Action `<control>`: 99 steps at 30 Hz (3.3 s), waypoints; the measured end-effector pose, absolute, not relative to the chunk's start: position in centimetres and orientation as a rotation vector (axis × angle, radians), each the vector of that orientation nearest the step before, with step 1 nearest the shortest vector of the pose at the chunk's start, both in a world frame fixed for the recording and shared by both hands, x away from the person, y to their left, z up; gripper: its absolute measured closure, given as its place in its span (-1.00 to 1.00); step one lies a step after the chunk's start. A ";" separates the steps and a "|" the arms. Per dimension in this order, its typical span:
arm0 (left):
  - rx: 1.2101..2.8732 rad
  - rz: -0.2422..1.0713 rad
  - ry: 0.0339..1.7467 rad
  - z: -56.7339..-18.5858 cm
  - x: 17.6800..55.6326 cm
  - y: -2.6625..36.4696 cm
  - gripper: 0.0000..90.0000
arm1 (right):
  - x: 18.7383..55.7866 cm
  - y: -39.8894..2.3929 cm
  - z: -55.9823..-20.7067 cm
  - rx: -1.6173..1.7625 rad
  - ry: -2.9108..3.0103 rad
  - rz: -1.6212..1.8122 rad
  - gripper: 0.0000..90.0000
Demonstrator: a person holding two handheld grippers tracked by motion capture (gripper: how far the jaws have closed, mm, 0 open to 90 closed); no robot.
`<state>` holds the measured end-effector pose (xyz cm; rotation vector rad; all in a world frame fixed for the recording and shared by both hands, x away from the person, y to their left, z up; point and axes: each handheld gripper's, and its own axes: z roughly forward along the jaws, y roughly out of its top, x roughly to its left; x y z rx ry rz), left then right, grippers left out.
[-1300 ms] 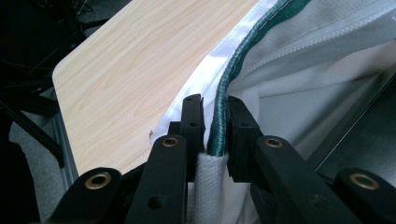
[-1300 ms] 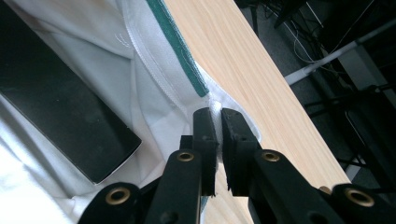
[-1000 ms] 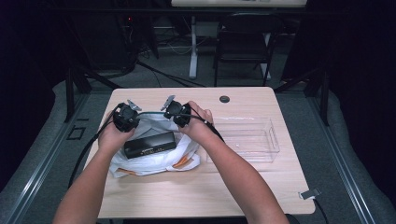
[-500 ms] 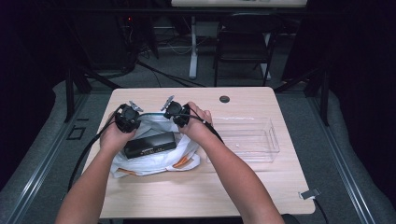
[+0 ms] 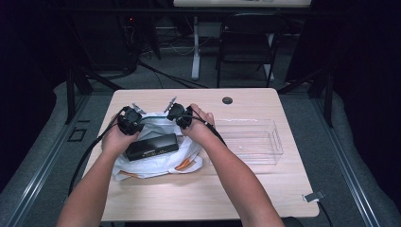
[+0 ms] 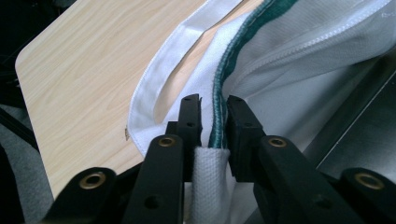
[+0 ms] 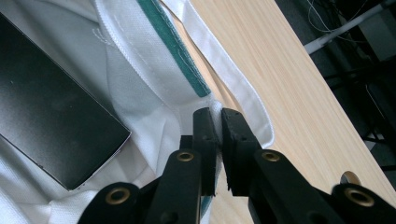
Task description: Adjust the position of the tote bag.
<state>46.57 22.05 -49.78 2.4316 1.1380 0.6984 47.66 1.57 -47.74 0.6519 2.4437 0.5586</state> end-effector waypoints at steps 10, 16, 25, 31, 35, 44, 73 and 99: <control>2.437 0.704 1.106 -48.8 45.8 22.5 0.45 | 47.9 1.5 -47.9 0.667 2.449 0.557 0.88; 2.461 0.694 1.045 -47.9 44.8 22.7 0.32 | 47.9 1.3 -47.8 0.680 2.465 0.577 0.88; 2.404 0.739 0.992 -46.3 43.4 23.4 0.26 | 47.9 1.3 -47.9 0.693 2.462 0.582 0.88; 2.409 0.759 0.988 -45.3 42.5 24.5 0.26 | 47.9 1.2 -47.9 0.693 2.464 0.591 0.88; 2.401 0.765 0.979 -44.9 41.7 24.9 0.26 | 47.9 1.2 -47.9 0.692 2.459 0.593 0.88; 2.398 0.727 0.991 -46.0 40.3 26.3 0.33 | 47.8 1.2 -48.0 0.691 2.459 0.589 0.88; 2.426 0.744 1.070 -47.6 40.8 27.6 0.89 | 47.8 1.1 -48.0 0.684 2.451 0.591 0.88; 2.374 0.783 1.246 -49.3 44.3 27.5 0.94 | 47.8 1.3 -48.4 0.673 2.441 0.583 0.88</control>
